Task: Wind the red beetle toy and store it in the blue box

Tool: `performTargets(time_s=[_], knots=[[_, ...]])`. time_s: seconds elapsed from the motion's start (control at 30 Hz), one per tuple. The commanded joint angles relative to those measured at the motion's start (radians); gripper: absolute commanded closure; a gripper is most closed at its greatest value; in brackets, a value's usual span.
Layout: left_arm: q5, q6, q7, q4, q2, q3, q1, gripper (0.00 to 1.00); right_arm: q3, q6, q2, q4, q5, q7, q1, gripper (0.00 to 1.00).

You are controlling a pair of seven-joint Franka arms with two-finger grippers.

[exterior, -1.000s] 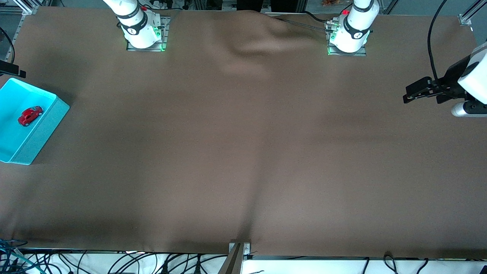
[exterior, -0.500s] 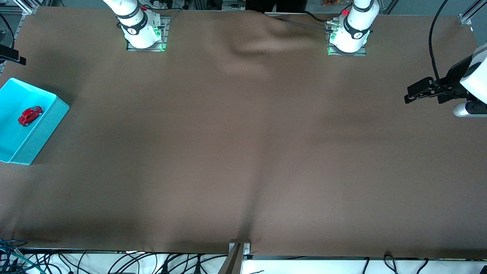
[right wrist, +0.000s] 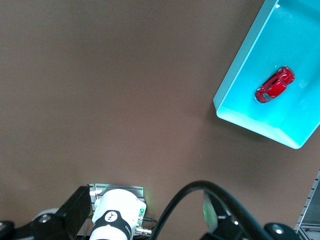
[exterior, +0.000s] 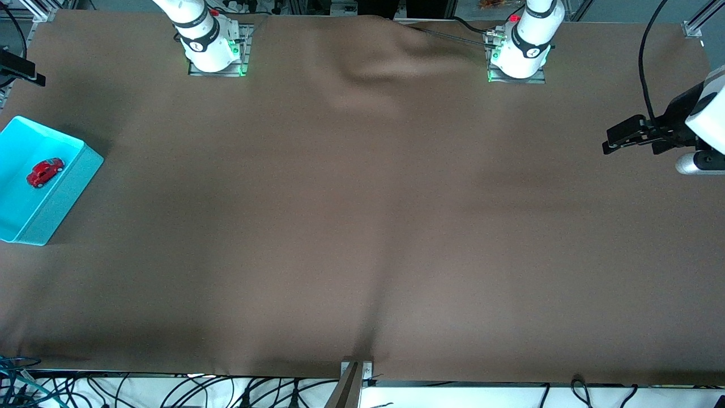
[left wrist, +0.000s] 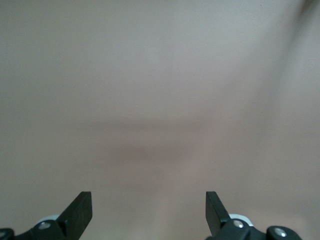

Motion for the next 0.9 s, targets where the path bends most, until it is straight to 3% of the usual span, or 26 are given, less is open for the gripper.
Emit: performTargets(time_s=[0.0, 0.87], knots=[[-0.018, -0.013, 0.021, 0.003, -0.006, 0.006, 0.002, 0.0, 0.02, 0.004, -0.06, -0.049, -0.019, 0.056, 0.017, 0.0], [-0.012, -0.016, 0.021, -0.005, 0.0, 0.005, -0.03, 0.0, 0.139, 0.003, -0.088, -0.071, -0.017, 0.139, 0.033, 0.0]])
